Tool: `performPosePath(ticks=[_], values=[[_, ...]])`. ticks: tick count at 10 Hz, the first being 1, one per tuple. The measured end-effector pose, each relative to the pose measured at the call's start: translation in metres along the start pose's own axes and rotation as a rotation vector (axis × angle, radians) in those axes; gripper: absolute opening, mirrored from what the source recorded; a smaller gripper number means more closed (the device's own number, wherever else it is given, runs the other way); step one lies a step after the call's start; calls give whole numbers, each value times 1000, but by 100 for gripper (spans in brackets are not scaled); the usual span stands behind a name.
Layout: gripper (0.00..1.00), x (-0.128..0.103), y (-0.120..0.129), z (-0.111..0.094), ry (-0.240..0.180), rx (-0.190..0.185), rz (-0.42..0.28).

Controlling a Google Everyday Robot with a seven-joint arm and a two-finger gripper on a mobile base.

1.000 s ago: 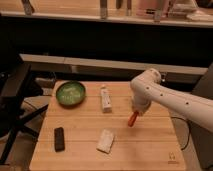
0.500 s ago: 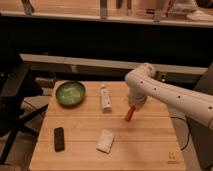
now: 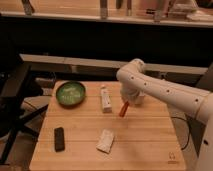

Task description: Place the pepper in the ceramic bowl

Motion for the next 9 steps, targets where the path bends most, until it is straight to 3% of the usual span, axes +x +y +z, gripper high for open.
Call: performPosePath(ticks=[4,5,9], values=[[0,-1,-15,-1,5,5,-27],[0,-7,-34,2,10,8,-49],[0,-10,-59,3,27,11,-88]])
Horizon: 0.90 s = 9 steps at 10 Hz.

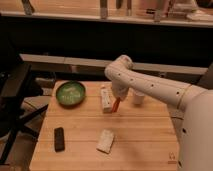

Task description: Place the pepper in the ceramic bowl

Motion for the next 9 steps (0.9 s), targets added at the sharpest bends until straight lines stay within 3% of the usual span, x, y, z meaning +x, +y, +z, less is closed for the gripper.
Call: performPosePath(ticks=[9], values=[[0,-7,-62,-3,25,12,-83]])
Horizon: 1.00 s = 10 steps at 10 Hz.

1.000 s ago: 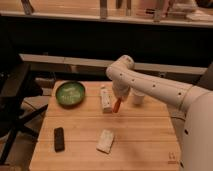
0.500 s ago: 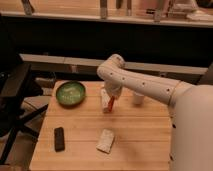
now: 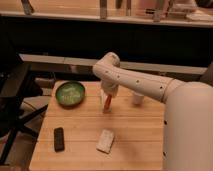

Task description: Place the pepper in the ceramic bowl

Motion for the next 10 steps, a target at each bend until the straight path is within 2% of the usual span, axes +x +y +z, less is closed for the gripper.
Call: performPosePath(ticks=[2,6,10], values=[[0,-3,-26,-2,9,6,-24],[0,-4,-44,-1,15,13,-44],[0,-14,-86,-3,32,32,-80]])
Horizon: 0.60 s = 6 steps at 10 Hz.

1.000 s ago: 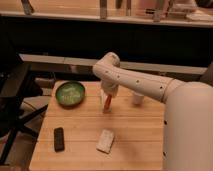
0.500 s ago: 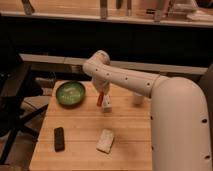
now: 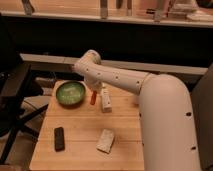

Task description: Place the pepper in the ceramic bowl

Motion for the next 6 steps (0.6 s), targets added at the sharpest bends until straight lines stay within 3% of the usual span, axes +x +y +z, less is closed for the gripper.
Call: performPosePath(ticks=[6], values=[[0,4,-33,6,20,10,19]])
